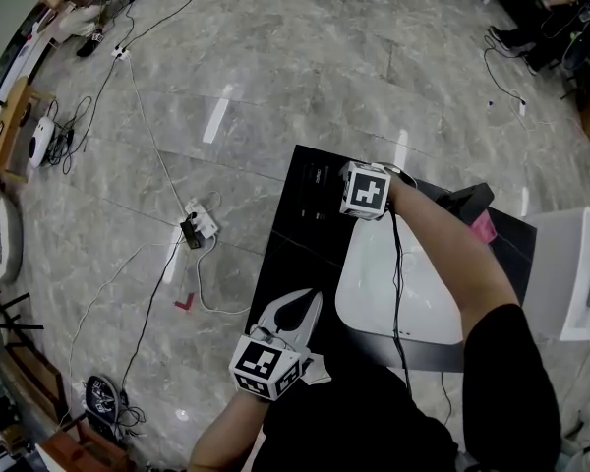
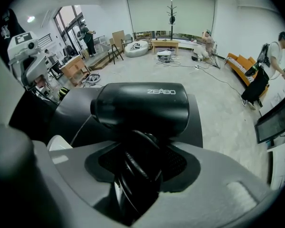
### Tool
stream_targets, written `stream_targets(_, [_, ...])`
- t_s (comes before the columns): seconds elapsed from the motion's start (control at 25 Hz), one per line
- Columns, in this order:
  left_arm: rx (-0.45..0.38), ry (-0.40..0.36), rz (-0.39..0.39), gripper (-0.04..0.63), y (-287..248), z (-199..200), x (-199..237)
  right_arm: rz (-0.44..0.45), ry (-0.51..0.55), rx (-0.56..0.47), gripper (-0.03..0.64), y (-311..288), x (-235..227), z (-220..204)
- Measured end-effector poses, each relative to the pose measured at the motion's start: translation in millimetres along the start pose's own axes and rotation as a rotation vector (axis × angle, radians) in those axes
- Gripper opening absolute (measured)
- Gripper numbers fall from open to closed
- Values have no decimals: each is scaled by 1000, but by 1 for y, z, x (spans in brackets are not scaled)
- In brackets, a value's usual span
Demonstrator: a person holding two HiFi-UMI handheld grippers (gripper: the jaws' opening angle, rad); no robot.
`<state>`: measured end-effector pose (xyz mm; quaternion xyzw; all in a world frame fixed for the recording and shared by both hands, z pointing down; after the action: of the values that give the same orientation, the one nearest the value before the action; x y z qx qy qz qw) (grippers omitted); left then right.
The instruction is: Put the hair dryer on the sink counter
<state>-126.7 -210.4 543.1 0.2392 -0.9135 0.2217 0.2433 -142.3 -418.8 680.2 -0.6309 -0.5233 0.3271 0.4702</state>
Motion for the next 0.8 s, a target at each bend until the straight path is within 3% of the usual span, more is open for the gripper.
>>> stream_targets(0.4, [9, 1, -6, 3, 2, -2, -4, -37, -38, -45, 213, 0, 0, 3])
stream_targets(0.56, [12, -6, -9, 3, 6, -2, -8, -63, -49, -65, 252, 6, -1, 6])
stream_targets(0.68, [15, -9, -9, 3, 9, -4, -9, -110, -44, -81, 268, 16, -4, 7])
stream_targets(0.8, [12, -17, -14, 3, 14, -2, -11, -167, -112, -142, 268, 36, -2, 9])
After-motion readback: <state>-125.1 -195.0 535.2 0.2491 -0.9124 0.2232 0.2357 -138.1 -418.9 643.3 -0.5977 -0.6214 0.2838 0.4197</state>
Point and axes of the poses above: the fingertips, and each gripper's own axes: y backward along the fingers, x to its left, z out of its top, the point moved 3 cm from there along y, backward along the fingers, and after that the axes turned 12 degrees about -z, right-handed, at the moved point
